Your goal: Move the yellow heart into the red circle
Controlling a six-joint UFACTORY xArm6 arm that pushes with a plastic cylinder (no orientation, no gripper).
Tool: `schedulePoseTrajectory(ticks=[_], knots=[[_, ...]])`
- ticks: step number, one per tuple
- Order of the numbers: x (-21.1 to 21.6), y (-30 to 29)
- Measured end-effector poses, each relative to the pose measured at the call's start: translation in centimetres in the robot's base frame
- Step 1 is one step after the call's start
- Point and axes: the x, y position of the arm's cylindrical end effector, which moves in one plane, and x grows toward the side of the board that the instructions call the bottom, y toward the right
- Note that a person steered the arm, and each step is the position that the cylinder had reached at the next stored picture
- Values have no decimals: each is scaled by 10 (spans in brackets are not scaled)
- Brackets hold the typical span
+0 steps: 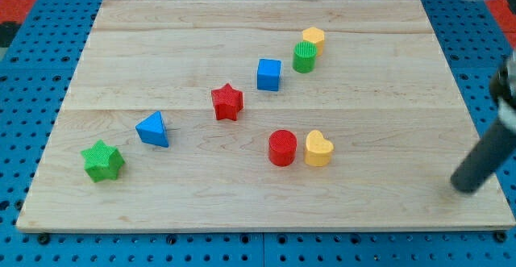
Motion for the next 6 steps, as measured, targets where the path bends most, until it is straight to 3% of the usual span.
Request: schedulePoseTrajectory(ticks=[1, 2, 4, 5, 6], knots=[[-8, -107], [-22, -139], [-148, -98], [-84, -58], [-17, -130]])
